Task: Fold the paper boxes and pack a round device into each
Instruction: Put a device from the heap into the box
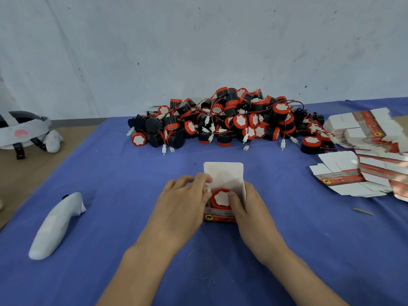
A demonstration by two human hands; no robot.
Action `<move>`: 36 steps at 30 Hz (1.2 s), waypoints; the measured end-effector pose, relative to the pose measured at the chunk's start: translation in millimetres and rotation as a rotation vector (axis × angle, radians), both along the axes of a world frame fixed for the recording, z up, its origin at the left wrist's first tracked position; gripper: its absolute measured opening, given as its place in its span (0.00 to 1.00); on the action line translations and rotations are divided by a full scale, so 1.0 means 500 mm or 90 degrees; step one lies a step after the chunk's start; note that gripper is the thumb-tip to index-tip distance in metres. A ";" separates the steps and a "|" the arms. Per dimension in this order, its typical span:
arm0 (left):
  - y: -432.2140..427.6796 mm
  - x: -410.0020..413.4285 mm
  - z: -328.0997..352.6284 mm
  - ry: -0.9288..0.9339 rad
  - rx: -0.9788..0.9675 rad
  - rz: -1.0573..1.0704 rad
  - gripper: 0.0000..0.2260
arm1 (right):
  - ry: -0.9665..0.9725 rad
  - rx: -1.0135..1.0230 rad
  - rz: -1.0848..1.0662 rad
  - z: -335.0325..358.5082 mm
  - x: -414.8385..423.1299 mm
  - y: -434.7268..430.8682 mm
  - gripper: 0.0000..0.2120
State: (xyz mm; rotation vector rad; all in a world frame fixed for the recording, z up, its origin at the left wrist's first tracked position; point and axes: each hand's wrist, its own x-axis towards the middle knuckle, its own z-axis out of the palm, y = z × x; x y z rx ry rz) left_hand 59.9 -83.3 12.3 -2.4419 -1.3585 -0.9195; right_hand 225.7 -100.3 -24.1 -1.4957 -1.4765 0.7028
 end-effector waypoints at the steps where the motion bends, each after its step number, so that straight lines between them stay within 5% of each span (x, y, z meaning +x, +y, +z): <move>1: 0.001 0.001 0.000 0.002 0.010 0.006 0.03 | -0.004 0.000 0.002 0.000 0.000 -0.001 0.09; 13: 0.037 0.039 -0.003 0.181 -0.125 0.184 0.12 | -0.033 0.020 0.002 -0.006 0.002 0.003 0.08; 25: 0.013 0.053 -0.002 0.048 -0.147 0.224 0.05 | -0.020 0.021 0.008 -0.004 -0.001 0.000 0.10; 31: 0.027 0.038 0.009 0.145 -0.200 0.234 0.12 | -0.035 0.018 0.017 0.000 0.001 0.000 0.09; 34: 0.028 0.023 0.021 0.042 -0.292 0.161 0.14 | -0.028 0.002 0.033 0.001 0.006 0.004 0.10; 36: 0.027 0.008 0.030 -0.153 -0.366 0.072 0.14 | -0.023 -0.005 0.043 0.002 0.011 0.007 0.10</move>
